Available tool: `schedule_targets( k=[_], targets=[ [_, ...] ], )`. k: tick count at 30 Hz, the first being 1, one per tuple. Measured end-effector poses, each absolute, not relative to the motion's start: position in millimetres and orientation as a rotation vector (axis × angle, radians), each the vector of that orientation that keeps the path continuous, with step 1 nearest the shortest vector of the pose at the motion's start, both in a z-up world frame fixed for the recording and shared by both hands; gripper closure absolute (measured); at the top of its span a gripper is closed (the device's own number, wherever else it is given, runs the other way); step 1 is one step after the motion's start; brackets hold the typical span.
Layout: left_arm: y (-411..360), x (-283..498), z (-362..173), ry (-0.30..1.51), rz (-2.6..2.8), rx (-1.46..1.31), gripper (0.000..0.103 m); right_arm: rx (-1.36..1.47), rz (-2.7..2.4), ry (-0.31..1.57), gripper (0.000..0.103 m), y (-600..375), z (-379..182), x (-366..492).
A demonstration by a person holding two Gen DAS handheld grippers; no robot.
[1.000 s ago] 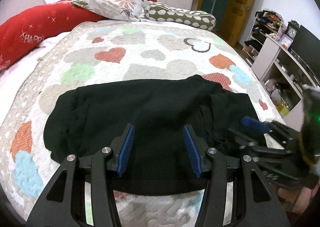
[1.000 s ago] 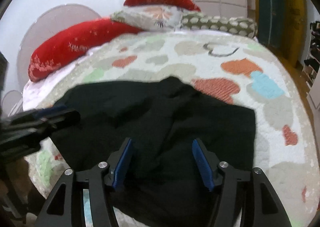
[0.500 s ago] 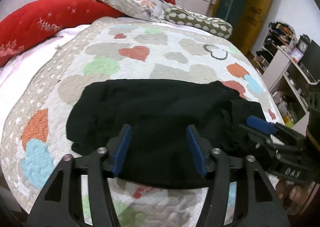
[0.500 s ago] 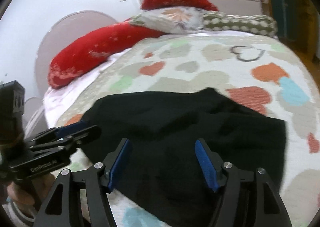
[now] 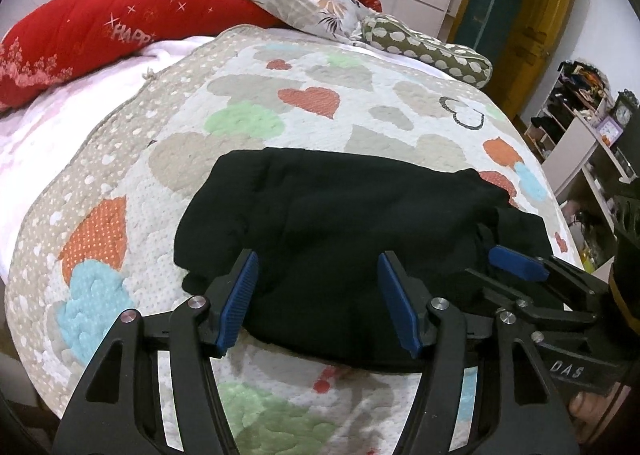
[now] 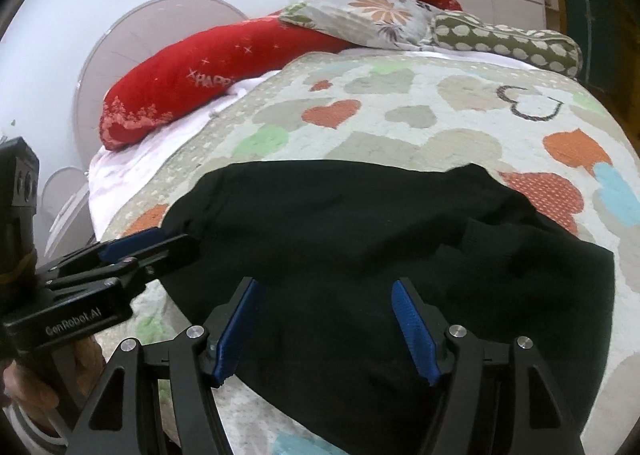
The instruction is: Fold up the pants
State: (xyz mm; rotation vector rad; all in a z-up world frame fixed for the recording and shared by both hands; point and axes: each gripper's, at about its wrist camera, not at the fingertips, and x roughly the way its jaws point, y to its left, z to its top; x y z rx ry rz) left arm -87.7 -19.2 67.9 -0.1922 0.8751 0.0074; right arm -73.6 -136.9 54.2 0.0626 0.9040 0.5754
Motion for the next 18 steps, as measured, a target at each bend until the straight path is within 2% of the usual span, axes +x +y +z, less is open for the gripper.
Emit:
schedule_targets(
  k=[4,7,14,18],
  targets=[
    [-0.4,-97.2,66.9,0.858,0.002,-0.285,0.041,0.095,0.584,0.907,0.036,-141.1,53.6,-68.0],
    [11.4,-101.2,66.5,0.850,0.019,-0.341,0.028,0.097,0.583,0.911,0.036,-139.2,50.5,-63.6],
    [-3.0,-95.7,66.5,0.860,-0.001,-0.311,0.028,0.046,0.469,0.878,0.036,-172.6,55.2,-70.0],
    [-23.3,-90.7,64.6,0.862,-0.036,-0.276,0.028,0.169,0.434,0.895,0.036,-219.9,47.8,-70.6]
  ],
)
